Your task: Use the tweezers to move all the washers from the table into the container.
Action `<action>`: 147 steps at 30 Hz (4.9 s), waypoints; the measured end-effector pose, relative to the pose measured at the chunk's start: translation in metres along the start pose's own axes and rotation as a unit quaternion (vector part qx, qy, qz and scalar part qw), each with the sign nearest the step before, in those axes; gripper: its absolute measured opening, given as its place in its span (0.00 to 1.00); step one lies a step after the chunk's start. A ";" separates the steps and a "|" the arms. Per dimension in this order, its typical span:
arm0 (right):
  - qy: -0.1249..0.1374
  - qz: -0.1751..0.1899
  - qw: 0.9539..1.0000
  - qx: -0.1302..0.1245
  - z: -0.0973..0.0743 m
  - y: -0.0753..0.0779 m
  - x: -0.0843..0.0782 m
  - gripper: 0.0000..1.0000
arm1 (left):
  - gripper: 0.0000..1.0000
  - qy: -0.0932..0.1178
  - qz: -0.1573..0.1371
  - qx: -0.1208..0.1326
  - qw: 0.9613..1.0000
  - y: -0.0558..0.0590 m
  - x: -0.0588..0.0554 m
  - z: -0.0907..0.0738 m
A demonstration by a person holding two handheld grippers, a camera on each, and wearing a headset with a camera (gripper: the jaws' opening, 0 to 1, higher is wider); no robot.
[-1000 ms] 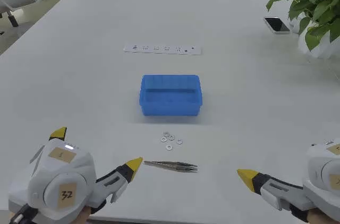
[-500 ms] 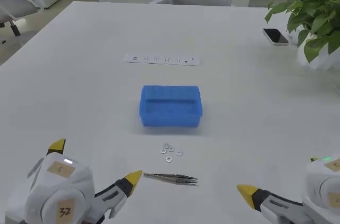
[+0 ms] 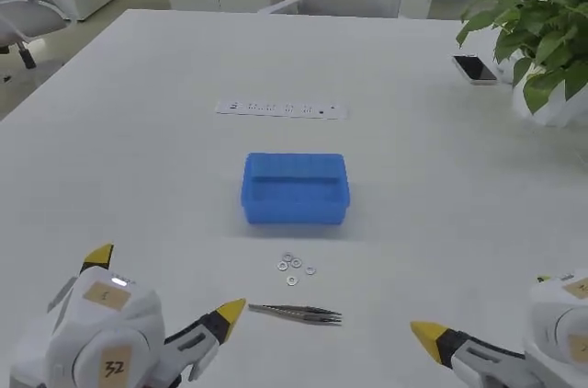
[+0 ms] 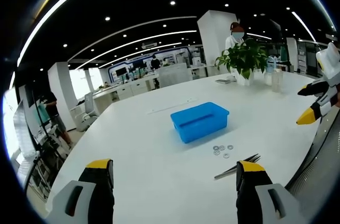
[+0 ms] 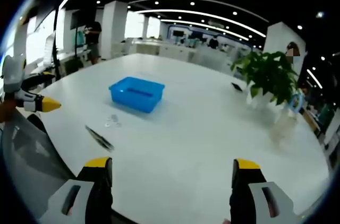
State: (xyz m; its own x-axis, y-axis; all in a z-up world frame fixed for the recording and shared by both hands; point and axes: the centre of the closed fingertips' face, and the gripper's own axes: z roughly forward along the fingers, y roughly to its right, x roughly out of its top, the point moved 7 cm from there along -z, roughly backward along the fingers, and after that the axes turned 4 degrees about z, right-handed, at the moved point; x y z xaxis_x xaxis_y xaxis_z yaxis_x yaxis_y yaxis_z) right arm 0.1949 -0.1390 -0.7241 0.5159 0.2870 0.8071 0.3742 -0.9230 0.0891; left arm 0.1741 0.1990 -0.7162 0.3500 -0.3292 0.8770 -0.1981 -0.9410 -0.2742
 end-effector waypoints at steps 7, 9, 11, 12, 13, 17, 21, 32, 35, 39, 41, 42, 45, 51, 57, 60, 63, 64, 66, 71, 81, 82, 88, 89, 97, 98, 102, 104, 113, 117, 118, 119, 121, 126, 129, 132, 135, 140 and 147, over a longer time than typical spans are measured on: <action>-0.001 -0.001 1.000 0.000 0.000 0.000 0.000 0.92 | 0.98 -0.001 0.001 0.000 1.000 0.001 0.000 0.000; 0.001 0.000 1.000 0.000 0.000 0.000 0.000 0.92 | 0.98 -0.003 0.003 0.000 1.000 0.001 -0.001 0.000; 0.001 0.001 1.000 0.000 0.000 0.000 0.000 0.92 | 0.98 -0.003 0.003 0.000 1.000 0.001 -0.001 0.001; 0.000 0.002 1.000 0.000 0.000 0.000 0.000 0.92 | 0.98 -0.004 0.003 0.000 1.000 0.001 -0.001 0.001; 0.000 0.003 1.000 0.000 0.000 0.000 0.000 0.92 | 0.98 -0.005 0.002 0.000 1.000 0.001 -0.001 0.001; -0.002 0.005 1.000 0.003 0.000 0.000 0.000 0.92 | 0.97 -0.007 -0.001 0.001 1.000 0.000 -0.002 0.002; 0.000 0.000 1.000 0.005 0.000 -0.001 0.001 0.92 | 0.96 -0.009 -0.001 0.003 1.000 0.000 -0.002 0.001; -0.001 -0.013 1.000 0.017 0.000 -0.006 0.002 0.91 | 0.92 -0.013 -0.009 -0.016 1.000 0.003 -0.002 0.002; -0.010 -0.010 1.000 0.027 0.002 -0.008 0.001 0.91 | 0.88 -0.025 -0.015 -0.041 0.999 0.007 -0.001 0.002; -0.021 -0.014 0.999 0.046 0.002 -0.013 0.000 0.90 | 0.79 -0.044 -0.034 -0.098 0.994 0.013 0.004 0.001; -0.023 -0.022 0.998 0.057 0.002 -0.016 0.002 0.89 | 0.74 -0.029 -0.032 -0.109 0.993 0.013 0.013 0.002; -0.022 -0.025 0.997 0.063 0.002 -0.018 0.004 0.89 | 0.71 -0.029 -0.029 -0.128 0.991 0.014 0.017 0.003; -0.017 -0.022 0.995 0.100 0.003 -0.030 0.011 0.85 | 0.63 -0.021 -0.013 -0.165 0.986 0.017 0.025 0.006; -0.019 -0.045 0.990 0.133 0.014 -0.049 0.024 0.79 | 0.39 -0.047 0.037 -0.240 0.969 0.027 0.024 0.019; -0.028 -0.045 0.986 0.161 0.023 -0.061 0.026 0.75 | 0.25 -0.099 0.072 -0.290 0.949 0.041 0.002 0.040; -0.032 -0.041 0.984 0.168 0.024 -0.064 0.024 0.73 | 0.20 -0.108 0.087 -0.303 0.943 0.044 -0.005 0.051; -0.036 -0.037 0.984 0.172 0.026 -0.066 0.022 0.72 | 0.15 -0.126 0.097 -0.316 0.935 0.046 -0.013 0.062; -0.038 -0.036 0.983 0.173 0.026 -0.066 0.022 0.72 | 0.14 -0.130 0.098 -0.321 0.933 0.046 -0.016 0.067; -0.036 -0.034 0.984 0.174 0.025 -0.066 0.022 0.72 | 0.10 -0.136 0.105 -0.324 0.930 0.046 -0.021 0.074; -0.039 -0.032 0.983 0.174 0.024 -0.066 0.020 0.72 | 0.09 -0.152 0.133 -0.339 0.919 0.049 -0.031 0.088; -0.051 -0.031 0.982 0.179 0.023 -0.070 0.014 0.71 | 0.03 -0.169 0.180 -0.373 0.894 0.061 -0.042 0.098; -0.051 -0.038 0.982 0.177 0.023 -0.071 0.014 0.71 | 0.02 -0.175 0.178 -0.377 0.892 0.063 -0.043 0.100; -0.049 -0.050 0.981 0.180 0.023 -0.072 0.017 0.70 | 0.00 -0.170 0.196 -0.395 0.881 0.068 -0.042 0.089; -0.048 -0.053 0.981 0.181 0.023 -0.073 0.018 0.70 | 0.00 -0.167 0.201 -0.396 0.880 0.069 -0.041 0.087; -0.042 -0.078 0.974 0.207 0.025 -0.086 0.026 0.62 | 0.00 -0.144 0.213 -0.403 0.878 0.071 -0.016 0.066; -0.041 -0.081 0.973 0.212 0.026 -0.088 0.027 0.61 | 0.00 -0.139 0.209 -0.402 0.880 0.071 -0.011 0.063; -0.039 -0.099 0.967 0.233 0.030 -0.098 0.032 0.58 | 0.00 -0.113 0.188 -0.402 0.889 0.070 0.013 0.049; -0.039 -0.112 0.963 0.243 0.032 -0.103 0.034 0.54 | 0.00 -0.101 0.182 -0.401 0.892 0.070 0.023 0.044; -0.045 -0.154 0.945 0.286 0.048 -0.124 0.036 0.32 | 0.00 -0.069 0.165 -0.402 0.898 0.077 0.047 0.026; -0.053 -0.160 0.935 0.313 0.054 -0.135 0.032 0.26 | 0.00 -0.061 0.178 -0.409 0.893 0.080 0.052 0.019; -0.055 -0.168 0.930 0.322 0.054 -0.139 0.030 0.25 | 0.00 -0.062 0.184 -0.415 0.889 0.080 0.053 0.017; -0.058 -0.174 0.926 0.331 0.054 -0.142 0.029 0.25 | 0.00 -0.063 0.188 -0.419 0.886 0.081 0.054 0.016; -0.062 -0.195 0.915 0.347 0.053 -0.150 0.027 0.20 | 0.00 -0.060 0.199 -0.425 0.881 0.082 0.057 0.012; -0.057 -0.240 0.899 0.362 0.052 -0.162 0.025 0.15 | 0.00 -0.063 0.245 -0.436 0.864 0.085 0.061 0.010; -0.053 -0.252 0.894 0.366 0.054 -0.165 0.025 0.13 | 0.00 -0.066 0.265 -0.442 0.854 0.088 0.061 0.009; -0.051 -0.268 0.889 0.367 0.057 -0.166 0.024 0.10 | 0.00 -0.066 0.269 -0.447 0.851 0.091 0.061 0.009; -0.047 -0.281 0.886 0.367 0.058 -0.169 0.022 0.09 | 0.00 -0.066 0.279 -0.449 0.846 0.092 0.060 0.008; -0.047 -0.303 0.877 0.370 0.061 -0.173 0.017 0.09 | 0.00 -0.066 0.277 -0.454 0.844 0.093 0.059 0.006; -0.049 -0.313 0.874 0.369 0.064 -0.175 0.015 0.05 | 0.00 -0.070 0.271 -0.447 0.850 0.091 0.052 0.004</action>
State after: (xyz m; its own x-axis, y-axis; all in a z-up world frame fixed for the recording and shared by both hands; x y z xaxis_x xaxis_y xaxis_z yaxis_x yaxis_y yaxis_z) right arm 0.1862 0.0429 -0.7648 0.0822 0.7299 0.6786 0.9830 -0.1717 0.0656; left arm 0.1775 0.0959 -0.6975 0.0788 -0.7596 0.6456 -0.9590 -0.2347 -0.1591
